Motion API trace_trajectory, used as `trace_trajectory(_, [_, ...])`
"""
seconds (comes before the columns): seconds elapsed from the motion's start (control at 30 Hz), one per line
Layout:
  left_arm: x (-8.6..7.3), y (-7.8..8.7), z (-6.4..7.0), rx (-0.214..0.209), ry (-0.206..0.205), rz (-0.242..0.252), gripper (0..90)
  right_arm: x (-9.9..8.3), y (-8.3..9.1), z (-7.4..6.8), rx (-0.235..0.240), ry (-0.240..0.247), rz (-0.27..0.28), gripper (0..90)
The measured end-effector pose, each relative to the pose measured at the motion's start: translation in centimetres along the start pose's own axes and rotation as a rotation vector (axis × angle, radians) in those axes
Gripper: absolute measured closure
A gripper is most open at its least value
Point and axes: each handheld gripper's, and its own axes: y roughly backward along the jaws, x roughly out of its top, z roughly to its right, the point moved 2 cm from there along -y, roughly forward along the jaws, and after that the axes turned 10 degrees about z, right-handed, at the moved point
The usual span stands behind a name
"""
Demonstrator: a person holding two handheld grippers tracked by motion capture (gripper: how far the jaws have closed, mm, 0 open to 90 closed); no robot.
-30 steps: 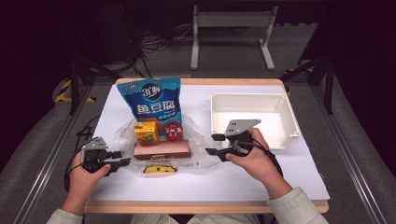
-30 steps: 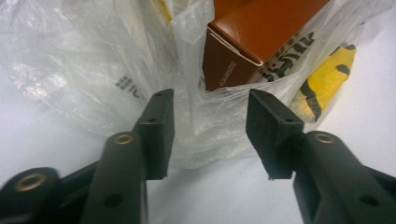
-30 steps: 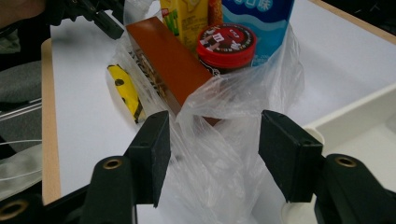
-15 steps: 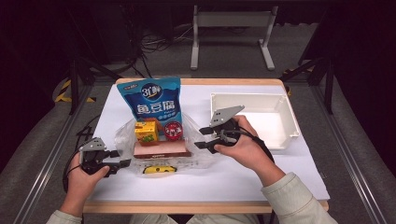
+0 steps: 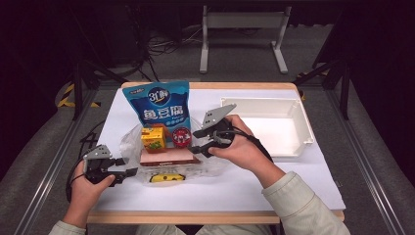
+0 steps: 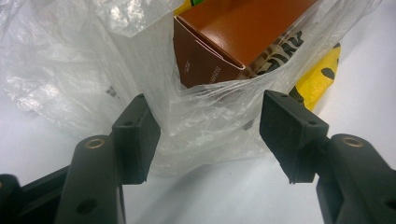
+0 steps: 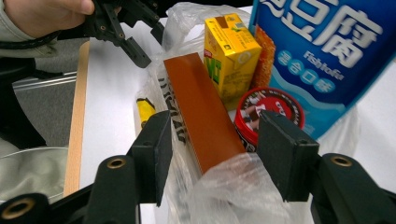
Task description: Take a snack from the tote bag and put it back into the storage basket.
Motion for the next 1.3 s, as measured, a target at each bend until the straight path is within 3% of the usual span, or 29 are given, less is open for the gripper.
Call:
trace_trajectory(0.67, [0.1,0.0,0.2,-0.010,-0.019,0.011,35.5,1.3,-5.1,0.3,0.077,0.024,-0.054,44.0])
trace_trajectory(1.3, [-0.5,0.6,0.4,-0.006,-0.011,0.026,30.6,0.5,-9.5,0.4,0.132,0.048,-0.140,42.9])
